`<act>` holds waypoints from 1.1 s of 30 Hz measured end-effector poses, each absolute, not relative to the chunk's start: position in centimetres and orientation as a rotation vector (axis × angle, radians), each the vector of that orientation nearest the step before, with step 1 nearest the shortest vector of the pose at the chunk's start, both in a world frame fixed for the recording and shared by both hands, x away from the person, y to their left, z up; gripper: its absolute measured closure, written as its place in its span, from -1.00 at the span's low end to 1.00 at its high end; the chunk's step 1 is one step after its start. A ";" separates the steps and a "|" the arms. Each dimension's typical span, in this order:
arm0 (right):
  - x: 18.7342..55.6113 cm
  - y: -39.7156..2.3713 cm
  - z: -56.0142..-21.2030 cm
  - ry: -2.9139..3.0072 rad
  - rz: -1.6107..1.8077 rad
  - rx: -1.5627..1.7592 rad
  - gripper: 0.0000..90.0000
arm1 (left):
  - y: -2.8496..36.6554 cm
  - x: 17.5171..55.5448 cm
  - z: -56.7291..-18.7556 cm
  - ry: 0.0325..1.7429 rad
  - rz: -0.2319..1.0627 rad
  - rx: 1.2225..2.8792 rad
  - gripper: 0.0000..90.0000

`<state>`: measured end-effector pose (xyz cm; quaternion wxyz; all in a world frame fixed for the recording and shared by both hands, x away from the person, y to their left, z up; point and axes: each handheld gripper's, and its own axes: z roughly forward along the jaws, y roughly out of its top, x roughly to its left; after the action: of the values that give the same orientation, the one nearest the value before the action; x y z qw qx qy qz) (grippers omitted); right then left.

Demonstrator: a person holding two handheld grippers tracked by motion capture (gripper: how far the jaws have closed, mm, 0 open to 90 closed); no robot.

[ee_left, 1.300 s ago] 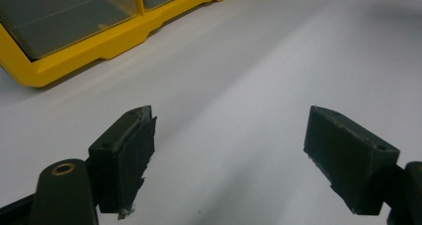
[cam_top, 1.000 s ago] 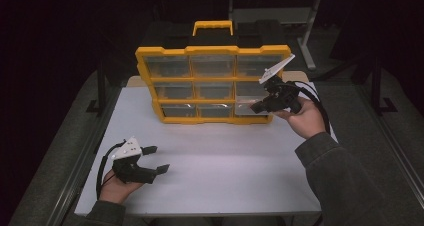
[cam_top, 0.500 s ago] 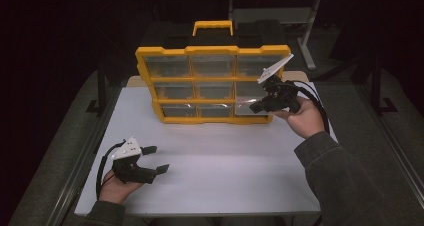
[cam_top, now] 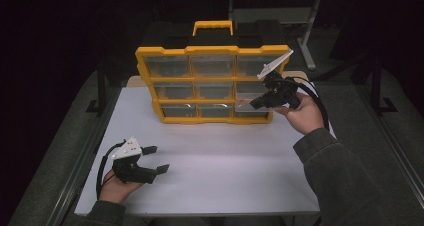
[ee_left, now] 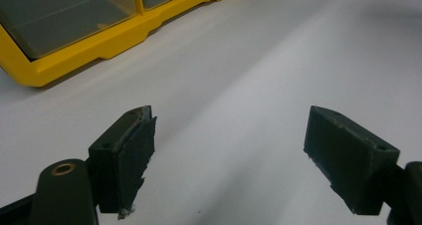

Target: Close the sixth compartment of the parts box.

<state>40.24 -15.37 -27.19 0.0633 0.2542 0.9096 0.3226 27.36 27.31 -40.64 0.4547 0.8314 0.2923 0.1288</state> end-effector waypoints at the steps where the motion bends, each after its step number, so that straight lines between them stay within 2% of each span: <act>1: 40.3 -15.3 -27.2 2.745 0.972 0.774 0.98 | 27.3 27.3 -40.6 0.724 0.316 2.050 -0.56; 33: 41.9 -15.6 -26.9 2.712 0.966 0.828 0.98 | 27.3 27.4 -40.5 0.724 0.317 2.050 -0.56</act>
<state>41.92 -15.62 -26.94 0.0730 0.2757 0.9029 0.3218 27.35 27.30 -40.53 0.4548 0.8311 0.2933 0.1283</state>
